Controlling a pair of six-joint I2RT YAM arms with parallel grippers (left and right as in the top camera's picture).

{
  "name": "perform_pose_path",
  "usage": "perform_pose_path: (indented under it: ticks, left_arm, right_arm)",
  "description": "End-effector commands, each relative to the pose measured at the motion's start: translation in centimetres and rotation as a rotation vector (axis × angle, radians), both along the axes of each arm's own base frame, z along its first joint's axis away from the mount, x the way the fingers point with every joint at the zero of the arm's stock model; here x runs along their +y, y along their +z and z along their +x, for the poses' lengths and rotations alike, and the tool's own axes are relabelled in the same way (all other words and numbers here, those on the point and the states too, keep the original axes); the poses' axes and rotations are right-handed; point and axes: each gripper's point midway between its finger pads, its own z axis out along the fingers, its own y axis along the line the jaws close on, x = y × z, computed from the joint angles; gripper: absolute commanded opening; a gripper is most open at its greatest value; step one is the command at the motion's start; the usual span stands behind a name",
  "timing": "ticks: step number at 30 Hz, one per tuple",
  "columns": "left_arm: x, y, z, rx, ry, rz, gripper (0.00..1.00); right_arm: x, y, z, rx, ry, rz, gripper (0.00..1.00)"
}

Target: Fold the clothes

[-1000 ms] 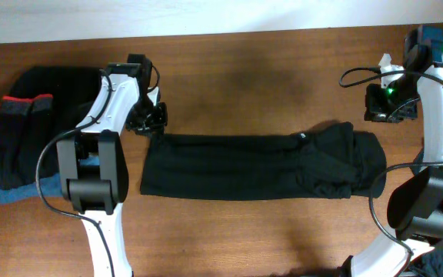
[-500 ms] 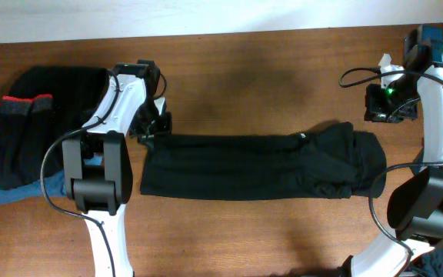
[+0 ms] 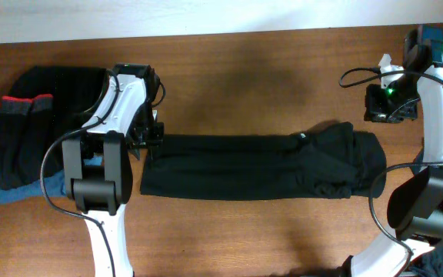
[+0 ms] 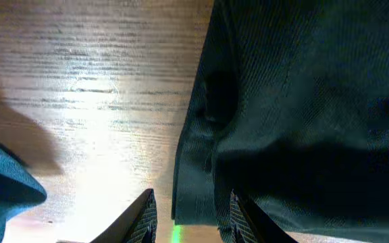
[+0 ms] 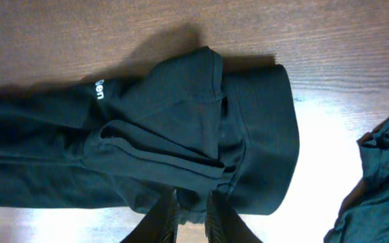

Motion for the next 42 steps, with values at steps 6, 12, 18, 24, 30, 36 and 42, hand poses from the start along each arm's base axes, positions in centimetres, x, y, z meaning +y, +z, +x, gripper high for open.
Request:
perform_pose_path:
  ticks: [6,12,18,24,30,36,42]
  left_arm:
    - [-0.9,-0.8,-1.4,0.03,0.009,-0.025,0.37]
    - [-0.8,-2.9,-3.3,0.081,0.006,-0.016,0.39]
    - [0.6,-2.8,-2.2,0.042,0.004,0.026,0.35]
    - [1.7,-1.5,-0.5,-0.007,0.031,0.038,0.35]
    - [0.7,-0.8,0.3,-0.027,0.009,-0.031,0.41]
    - [-2.4,-0.8,0.5,-0.025,-0.054,-0.242,0.43]
    - [-1.9,-0.9,1.0,-0.044,-0.058,-0.25,0.46]
  right_arm:
    - [0.2,0.4,-0.2,-0.003,0.011,0.012,0.23]
    - [0.2,0.4,-0.2,-0.002,0.012,0.014,0.25]
    - [0.5,0.4,-0.3,-0.002,0.013,0.028,0.25]
    - [0.5,0.4,-0.3,-0.003,0.013,0.027,0.25]
    - [0.5,0.4,-0.3,-0.003,0.017,0.028,0.26]
    - [0.5,0.1,-0.3,0.003,0.02,0.029,0.26]
    - [0.5,0.0,-0.4,0.006,0.02,0.029,0.26]
